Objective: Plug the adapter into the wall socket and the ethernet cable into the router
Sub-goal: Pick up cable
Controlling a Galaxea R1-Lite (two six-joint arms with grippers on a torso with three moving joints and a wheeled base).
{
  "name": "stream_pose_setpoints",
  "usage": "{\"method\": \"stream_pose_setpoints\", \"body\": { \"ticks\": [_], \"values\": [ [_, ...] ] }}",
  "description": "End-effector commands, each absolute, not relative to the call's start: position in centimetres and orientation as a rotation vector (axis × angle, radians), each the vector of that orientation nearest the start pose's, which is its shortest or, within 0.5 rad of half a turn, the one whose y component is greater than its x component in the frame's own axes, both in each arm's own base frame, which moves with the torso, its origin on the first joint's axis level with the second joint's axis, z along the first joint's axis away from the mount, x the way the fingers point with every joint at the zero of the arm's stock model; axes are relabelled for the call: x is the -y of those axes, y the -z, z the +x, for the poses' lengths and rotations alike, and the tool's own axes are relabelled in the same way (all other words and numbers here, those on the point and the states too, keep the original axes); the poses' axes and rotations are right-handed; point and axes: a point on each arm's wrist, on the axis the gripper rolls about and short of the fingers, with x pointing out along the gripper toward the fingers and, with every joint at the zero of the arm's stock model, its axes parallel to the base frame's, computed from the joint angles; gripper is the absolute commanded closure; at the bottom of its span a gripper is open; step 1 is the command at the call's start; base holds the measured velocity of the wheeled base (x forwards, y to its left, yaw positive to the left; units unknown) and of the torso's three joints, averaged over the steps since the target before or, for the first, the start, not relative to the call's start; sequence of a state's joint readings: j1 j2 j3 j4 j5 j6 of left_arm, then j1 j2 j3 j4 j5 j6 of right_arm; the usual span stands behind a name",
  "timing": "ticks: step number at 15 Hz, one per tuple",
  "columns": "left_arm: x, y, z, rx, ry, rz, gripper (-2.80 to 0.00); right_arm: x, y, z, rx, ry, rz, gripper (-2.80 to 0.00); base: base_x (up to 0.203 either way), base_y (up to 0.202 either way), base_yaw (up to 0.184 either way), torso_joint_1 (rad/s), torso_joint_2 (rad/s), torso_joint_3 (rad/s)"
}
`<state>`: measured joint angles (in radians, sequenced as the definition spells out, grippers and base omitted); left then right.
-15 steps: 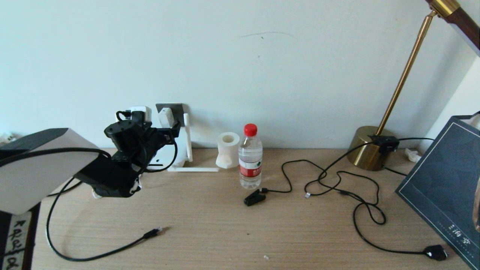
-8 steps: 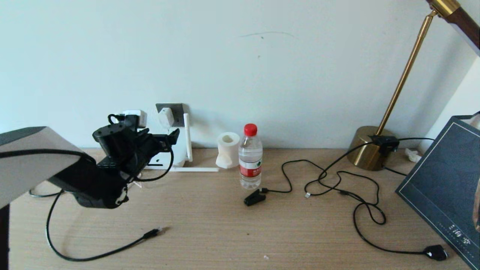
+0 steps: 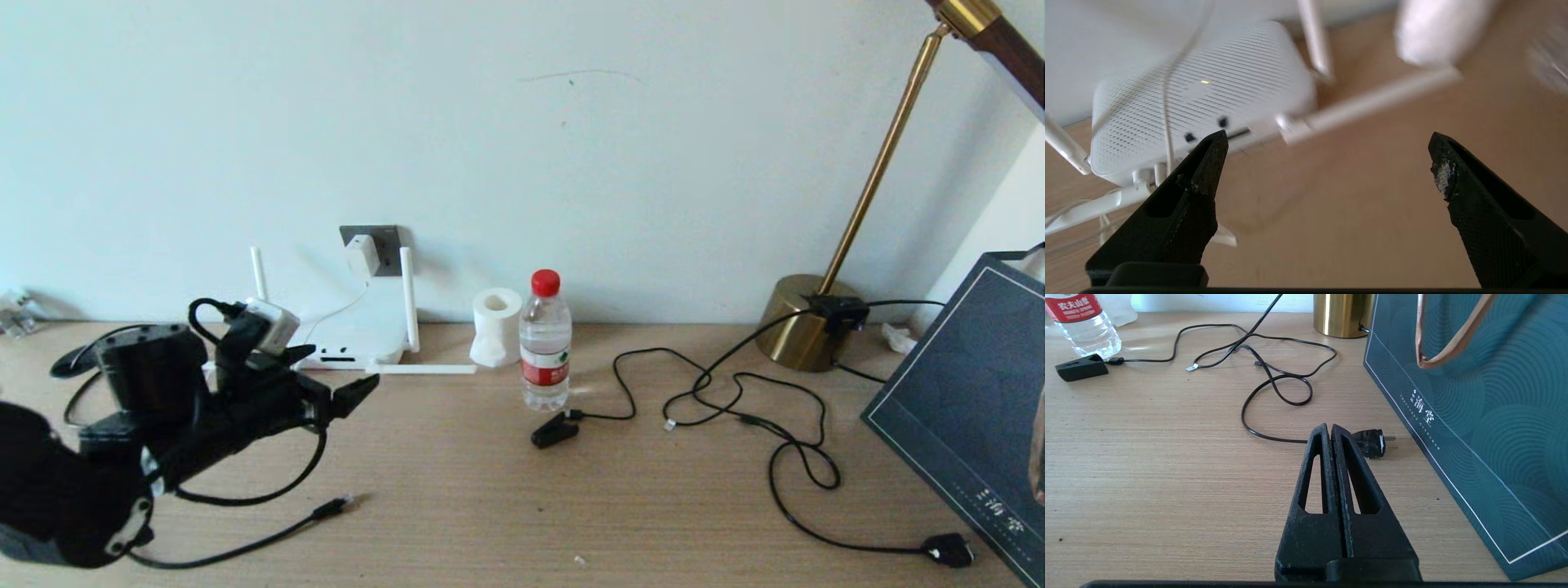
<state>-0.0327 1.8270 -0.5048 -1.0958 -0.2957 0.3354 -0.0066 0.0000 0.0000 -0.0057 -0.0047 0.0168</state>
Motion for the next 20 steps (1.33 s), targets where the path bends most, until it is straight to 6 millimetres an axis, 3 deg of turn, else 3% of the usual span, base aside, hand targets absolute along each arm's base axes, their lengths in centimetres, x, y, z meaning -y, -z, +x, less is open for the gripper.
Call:
{"method": "stream_pose_setpoints", "body": {
  "ticks": [1,6,10,14,20],
  "values": [
    [0.8,-13.1,26.2,-0.150,0.413,0.373,-2.80,0.0,-7.6,-2.3,0.006,0.011,0.017,0.00,0.000,0.000,0.000,0.000,0.00,0.000],
    [0.4,-14.1,21.6,-0.398,0.648,0.535,-2.80,0.0,-7.6,-2.3,0.006,0.012,0.017,0.00,0.000,0.000,0.000,0.000,0.00,0.000],
    [0.4,-14.4,20.0,-0.537,0.881,0.776,-2.80,0.0,-7.6,-2.3,0.006,0.012,0.017,0.00,0.000,0.000,0.000,0.000,0.00,0.000],
    [0.1,-12.7,22.4,-0.652,0.920,0.892,-2.80,0.0,-7.6,-2.3,0.006,0.011,0.017,0.00,0.000,0.000,0.000,0.000,0.00,0.000],
    [0.0,-11.1,25.3,-0.713,0.958,0.930,-2.80,0.0,-7.6,-2.3,0.006,0.012,0.017,0.00,0.000,0.000,0.000,0.000,0.00,0.000]
  ]
}}
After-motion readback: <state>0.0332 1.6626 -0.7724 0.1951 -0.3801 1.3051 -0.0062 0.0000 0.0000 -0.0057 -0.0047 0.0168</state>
